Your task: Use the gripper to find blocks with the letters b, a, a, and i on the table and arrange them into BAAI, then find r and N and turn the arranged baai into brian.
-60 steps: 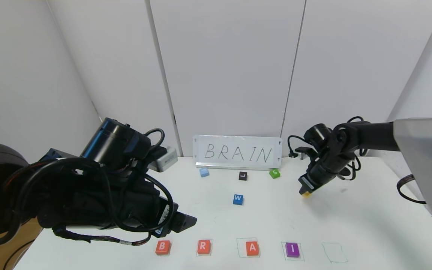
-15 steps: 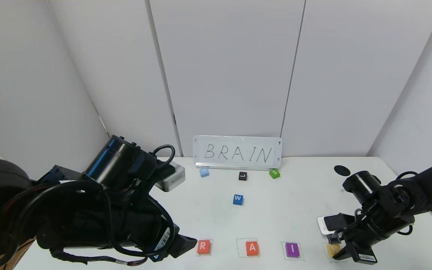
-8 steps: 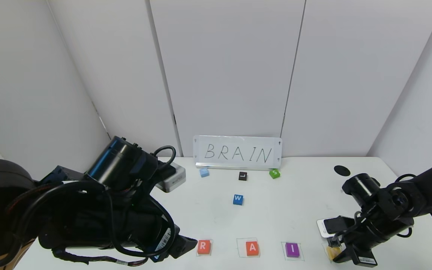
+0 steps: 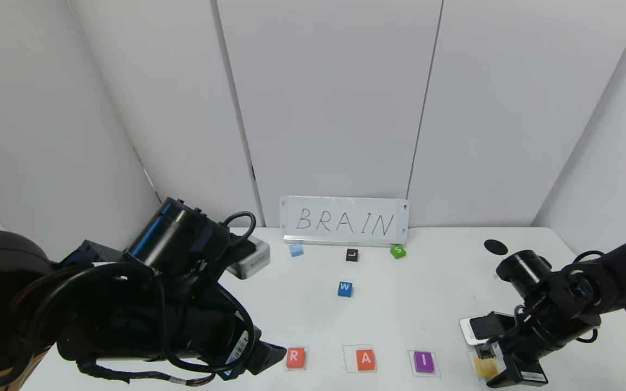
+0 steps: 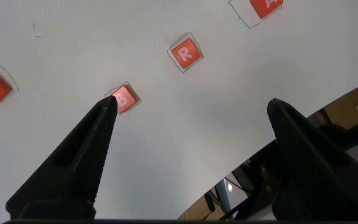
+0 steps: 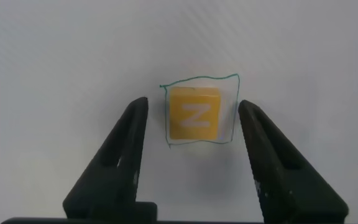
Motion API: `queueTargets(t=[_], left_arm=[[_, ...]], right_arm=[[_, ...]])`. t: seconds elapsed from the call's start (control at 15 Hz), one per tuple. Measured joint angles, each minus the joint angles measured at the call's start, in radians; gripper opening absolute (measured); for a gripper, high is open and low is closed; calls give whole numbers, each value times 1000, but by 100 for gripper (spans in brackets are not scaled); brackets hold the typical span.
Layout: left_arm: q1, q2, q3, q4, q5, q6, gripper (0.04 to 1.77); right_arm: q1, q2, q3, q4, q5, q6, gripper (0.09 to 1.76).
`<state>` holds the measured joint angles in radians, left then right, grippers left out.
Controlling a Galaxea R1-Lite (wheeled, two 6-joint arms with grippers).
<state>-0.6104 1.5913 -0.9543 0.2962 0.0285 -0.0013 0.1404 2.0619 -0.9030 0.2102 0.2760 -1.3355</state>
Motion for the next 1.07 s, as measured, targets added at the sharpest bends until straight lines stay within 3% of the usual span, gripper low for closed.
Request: queueTargets(t=[0.27, 0.4, 0.67, 0.93, 1.07], left_arm=[[0, 0, -2, -1, 0, 0, 172], [7, 0, -8, -3, -1, -1, 172], [44, -5, -14, -50, -34, -1, 172], [98, -25, -21, -56, -32, -12, 172], [166, -36, -24, -56, -31, -25, 172]], right_arm=[[-10, -77, -2, 63, 4, 6, 134], [-5, -140, -4, 86, 1, 88, 142], [-2, -221, -7, 27, -76, 473, 154], [22, -299, -17, 11, -158, 1112, 161], [30, -394, -8, -5, -173, 1251, 163]])
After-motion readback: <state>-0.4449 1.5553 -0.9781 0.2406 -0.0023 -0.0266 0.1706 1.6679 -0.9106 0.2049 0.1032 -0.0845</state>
